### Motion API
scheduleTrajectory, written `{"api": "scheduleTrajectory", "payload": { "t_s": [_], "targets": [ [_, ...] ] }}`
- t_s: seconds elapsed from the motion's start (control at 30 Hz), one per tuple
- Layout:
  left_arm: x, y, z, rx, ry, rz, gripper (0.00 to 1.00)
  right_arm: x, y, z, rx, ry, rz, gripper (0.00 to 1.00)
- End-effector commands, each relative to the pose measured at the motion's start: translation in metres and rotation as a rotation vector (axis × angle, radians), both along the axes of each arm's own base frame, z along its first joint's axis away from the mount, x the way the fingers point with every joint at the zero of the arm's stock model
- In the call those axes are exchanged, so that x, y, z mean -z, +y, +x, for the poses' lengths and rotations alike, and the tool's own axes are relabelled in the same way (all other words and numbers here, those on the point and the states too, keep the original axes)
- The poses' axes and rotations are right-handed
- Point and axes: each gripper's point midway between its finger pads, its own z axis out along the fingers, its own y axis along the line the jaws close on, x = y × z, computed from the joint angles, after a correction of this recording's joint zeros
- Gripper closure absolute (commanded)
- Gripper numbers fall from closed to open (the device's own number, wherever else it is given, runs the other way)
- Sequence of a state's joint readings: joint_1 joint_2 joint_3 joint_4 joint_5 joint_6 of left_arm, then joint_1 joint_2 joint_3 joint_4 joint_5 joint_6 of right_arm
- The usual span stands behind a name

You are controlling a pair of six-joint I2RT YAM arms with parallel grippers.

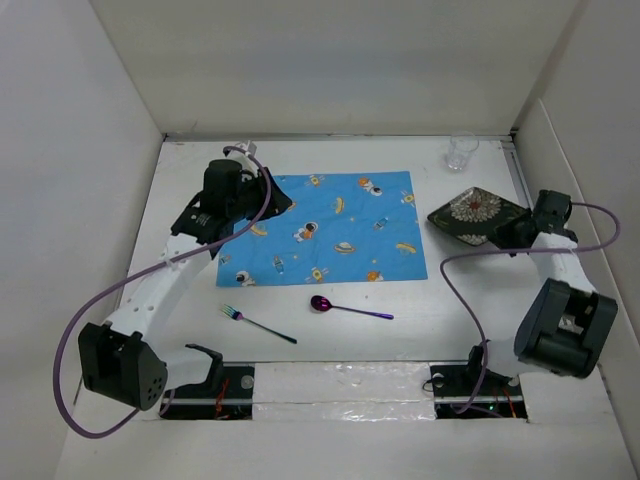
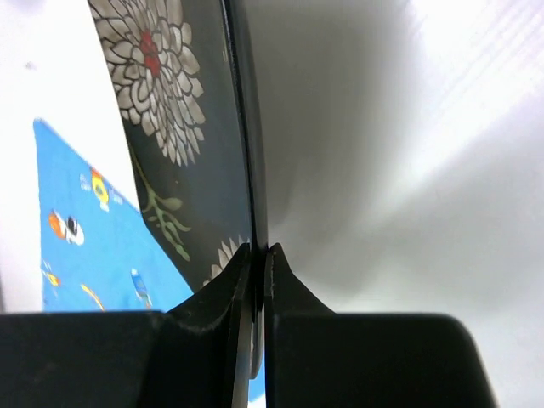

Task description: Set the dinner table for one person

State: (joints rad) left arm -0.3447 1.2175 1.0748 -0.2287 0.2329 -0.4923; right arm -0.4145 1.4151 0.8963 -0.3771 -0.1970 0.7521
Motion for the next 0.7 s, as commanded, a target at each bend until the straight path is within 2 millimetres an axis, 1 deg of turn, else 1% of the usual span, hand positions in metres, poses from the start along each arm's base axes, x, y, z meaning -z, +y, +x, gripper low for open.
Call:
{"api": "scheduleTrajectory", "payload": {
  "t_s": [0.0, 0.03, 0.07, 0.1, 0.13, 0.17, 0.2, 0.23, 0.27, 0.3, 0.33, 0.37, 0.43, 0.47, 0.5, 0.57, 0.6, 0.67],
  "targets": [
    [-0.036, -0.002, 0.011, 0.013, -0.084, -0.002, 0.62, -0.084, 0.049, 0.022, -0.228, -0.254, -0.097, 1.0],
    [-0.043, -0.001, 0.013, 0.01, -0.095, 0.003, 0.62, -0.107, 0.068, 0.021, -0.295, -0.321, -0.106, 1.0],
    [-0.063, 0.001, 0.018, 0.008, -0.133, 0.017, 0.6, -0.135, 0.106, 0.024, -0.425, -0.423, -0.089, 1.0],
    [-0.063, 0.001, 0.018, 0.008, -0.134, 0.018, 0.6, -0.135, 0.12, 0.023, -0.466, -0.427, -0.084, 1.0],
    [-0.07, 0.001, 0.019, 0.006, -0.148, 0.022, 0.59, -0.146, 0.142, 0.019, -0.538, -0.462, -0.061, 1.0],
    [-0.083, 0.004, 0.021, -0.01, -0.173, 0.028, 0.59, -0.155, 0.161, 0.019, -0.593, -0.493, -0.05, 1.0],
    [-0.089, 0.006, 0.021, -0.014, -0.19, 0.032, 0.58, -0.161, 0.181, 0.019, -0.648, -0.514, -0.029, 1.0],
    [-0.096, 0.008, 0.022, -0.022, -0.206, 0.034, 0.58, -0.154, 0.218, 0.014, -0.763, -0.498, 0.02, 1.0],
    [-0.1, 0.009, 0.022, -0.027, -0.219, 0.034, 0.58, -0.155, 0.237, 0.014, -0.811, -0.498, 0.035, 1.0],
    [-0.103, 0.009, 0.02, -0.027, -0.225, 0.033, 0.58, -0.163, 0.253, 0.017, -0.85, -0.527, 0.039, 1.0],
    [-0.105, 0.014, 0.021, -0.037, -0.227, 0.034, 0.58, -0.164, 0.282, 0.012, -0.91, -0.532, 0.054, 1.0],
    [-0.105, 0.013, 0.019, -0.031, -0.227, 0.033, 0.57, -0.155, 0.297, 0.018, -0.936, -0.513, 0.071, 1.0],
    [-0.105, 0.015, 0.016, -0.031, -0.23, 0.035, 0.57, -0.168, 0.323, 0.026, -0.969, -0.571, 0.111, 1.0],
    [-0.098, 0.02, 0.015, -0.042, -0.214, 0.043, 0.57, -0.164, 0.347, 0.029, -0.995, -0.576, 0.14, 1.0],
    [-0.098, 0.019, 0.015, -0.04, -0.215, 0.042, 0.57, -0.158, 0.349, 0.035, -0.989, -0.571, 0.149, 1.0],
    [-0.093, 0.02, 0.011, -0.042, -0.205, 0.039, 0.57, -0.159, 0.365, 0.041, -1.0, -0.593, 0.178, 1.0],
    [-0.091, 0.02, 0.01, -0.043, -0.204, 0.037, 0.57, -0.155, 0.372, 0.051, -0.996, -0.609, 0.211, 1.0],
    [-0.087, 0.019, 0.007, -0.041, -0.192, 0.026, 0.57, -0.153, 0.38, 0.056, -1.01, -0.622, 0.253, 1.0]
  ]
}}
